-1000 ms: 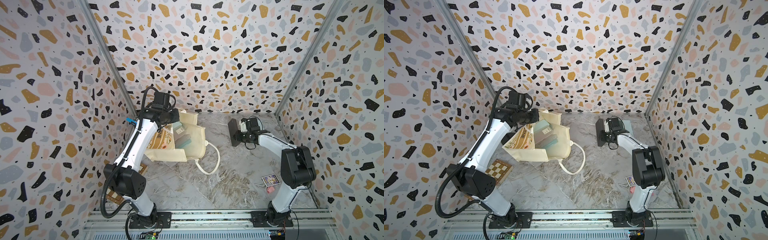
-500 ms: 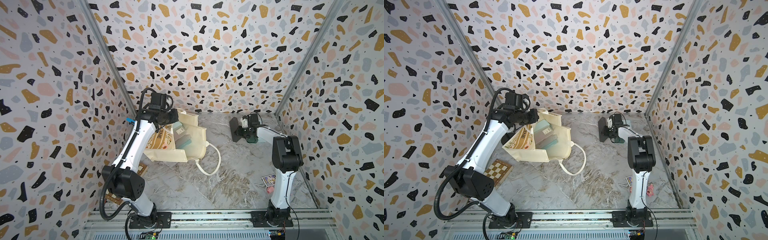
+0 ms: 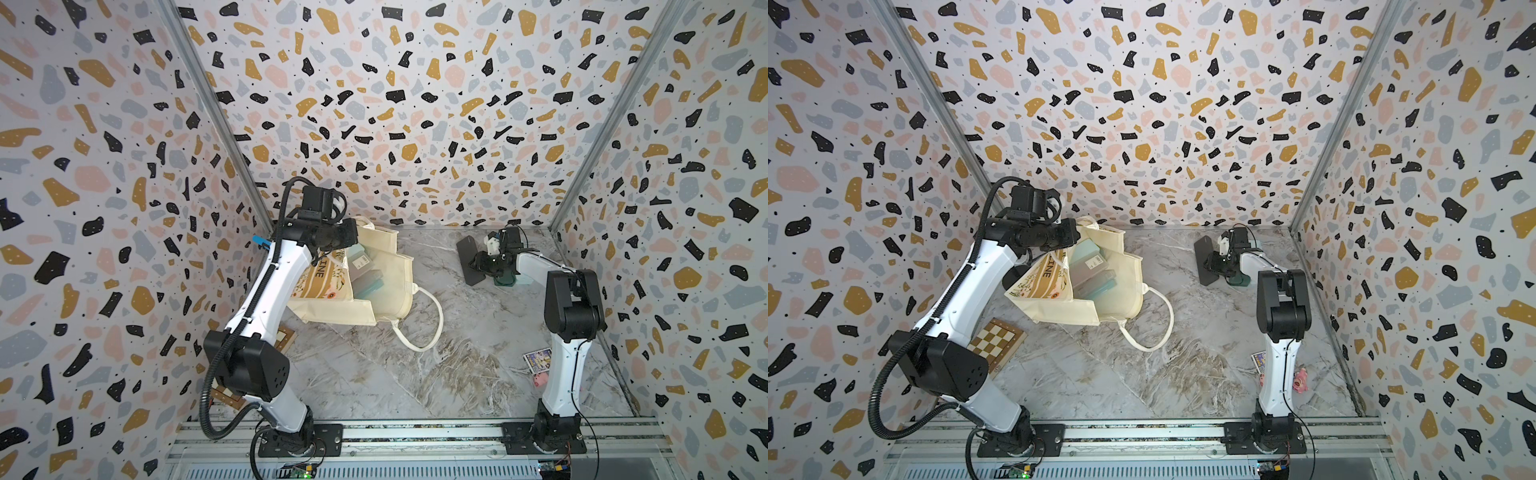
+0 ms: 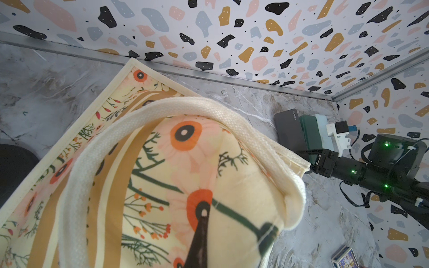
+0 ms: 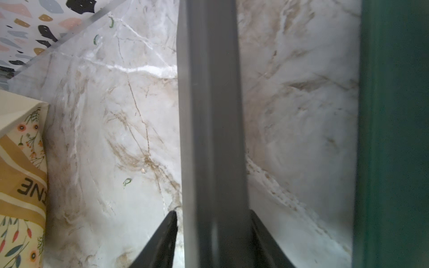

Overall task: Take out the pencil case from the canvas bag
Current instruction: Place the pencil case at the center of the board.

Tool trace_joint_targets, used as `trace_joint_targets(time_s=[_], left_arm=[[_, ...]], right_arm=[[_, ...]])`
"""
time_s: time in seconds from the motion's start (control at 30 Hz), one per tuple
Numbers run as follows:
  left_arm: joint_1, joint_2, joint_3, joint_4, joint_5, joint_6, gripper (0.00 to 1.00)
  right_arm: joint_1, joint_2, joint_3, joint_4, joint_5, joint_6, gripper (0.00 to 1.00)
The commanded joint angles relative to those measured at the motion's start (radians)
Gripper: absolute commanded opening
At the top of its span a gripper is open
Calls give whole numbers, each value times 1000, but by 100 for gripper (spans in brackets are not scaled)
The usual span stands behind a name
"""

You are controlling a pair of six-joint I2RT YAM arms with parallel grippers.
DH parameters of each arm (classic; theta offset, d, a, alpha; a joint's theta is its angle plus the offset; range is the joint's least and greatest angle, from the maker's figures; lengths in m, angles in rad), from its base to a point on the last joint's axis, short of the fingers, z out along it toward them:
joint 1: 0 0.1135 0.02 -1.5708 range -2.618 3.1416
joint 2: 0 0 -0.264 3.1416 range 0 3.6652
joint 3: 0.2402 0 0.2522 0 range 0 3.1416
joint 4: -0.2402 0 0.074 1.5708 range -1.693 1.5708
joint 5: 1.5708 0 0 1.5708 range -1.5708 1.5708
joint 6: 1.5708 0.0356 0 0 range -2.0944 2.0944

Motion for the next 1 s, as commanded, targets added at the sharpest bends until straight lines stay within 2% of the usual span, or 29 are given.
trace_joint_targets(time_s=[0.0,0.23,0.37,0.5,0.6,0.83,0.97], left_arm=[[9,-30,-12,37,27,10,0],[34,-60,-28,44,2,-15,0],[47,-106,-62,48,-112,-33,0],[51,-145,-82,36,-239,-36,0],[52,-165,-97,40,-295,-30,0],[52,-162,-103,44,-284,-26,0],[53,-158,-104,47,-273,-23,0]], right_arm=[[-2,-67,23,-29,77,-19,51],[50,-135,1,-35,302,-81,51],[112,-109,35,-66,396,-119,52],[172,-39,121,-114,460,-137,59],[208,26,202,-160,512,-145,61],[262,167,386,-271,635,-159,61],[273,212,434,-307,709,-164,61]])
